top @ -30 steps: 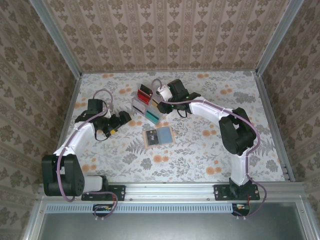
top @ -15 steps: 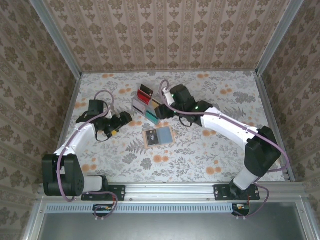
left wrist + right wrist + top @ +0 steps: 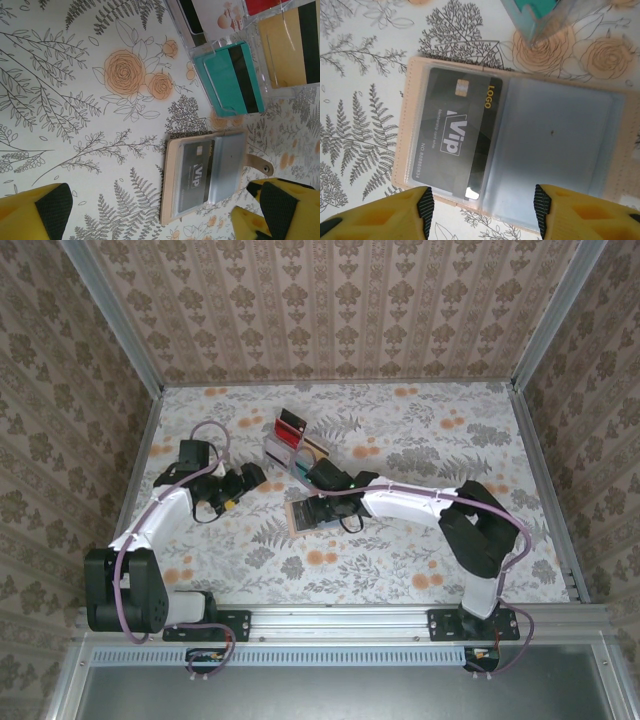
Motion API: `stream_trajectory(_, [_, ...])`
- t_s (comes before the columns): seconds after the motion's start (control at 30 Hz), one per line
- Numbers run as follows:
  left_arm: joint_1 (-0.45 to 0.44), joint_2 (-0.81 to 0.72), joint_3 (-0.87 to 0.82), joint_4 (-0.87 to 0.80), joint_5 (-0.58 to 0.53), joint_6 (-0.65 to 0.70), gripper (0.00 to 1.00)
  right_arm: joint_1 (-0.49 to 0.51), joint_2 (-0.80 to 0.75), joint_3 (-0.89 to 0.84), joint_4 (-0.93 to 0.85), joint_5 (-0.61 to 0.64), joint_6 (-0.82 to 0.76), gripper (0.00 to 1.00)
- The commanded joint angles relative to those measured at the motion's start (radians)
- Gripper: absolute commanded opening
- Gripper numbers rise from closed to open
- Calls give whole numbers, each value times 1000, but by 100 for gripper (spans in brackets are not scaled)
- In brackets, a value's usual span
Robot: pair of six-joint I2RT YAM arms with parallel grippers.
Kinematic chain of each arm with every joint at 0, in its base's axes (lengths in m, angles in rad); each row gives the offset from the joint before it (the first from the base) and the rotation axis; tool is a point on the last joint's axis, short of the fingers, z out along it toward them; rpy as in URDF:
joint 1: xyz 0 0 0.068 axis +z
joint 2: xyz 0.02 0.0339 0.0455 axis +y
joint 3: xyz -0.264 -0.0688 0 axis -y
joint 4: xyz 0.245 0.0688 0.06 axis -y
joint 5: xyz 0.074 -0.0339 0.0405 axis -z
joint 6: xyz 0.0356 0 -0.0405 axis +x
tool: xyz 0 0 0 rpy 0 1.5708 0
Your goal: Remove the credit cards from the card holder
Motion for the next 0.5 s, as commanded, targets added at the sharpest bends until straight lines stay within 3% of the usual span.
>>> stream_trajectory(0.0, [-18, 6, -5, 22, 21, -16, 99, -17, 33, 15, 61, -57, 92, 49])
stream_trajectory(0.23, [-54, 27, -5, 25, 25, -27, 97, -69, 80, 1, 175, -173, 141, 33])
stream_trajectory(0.47, [-134, 71, -4, 55, 53, -66, 89, -78, 119, -6, 212, -223, 165, 26])
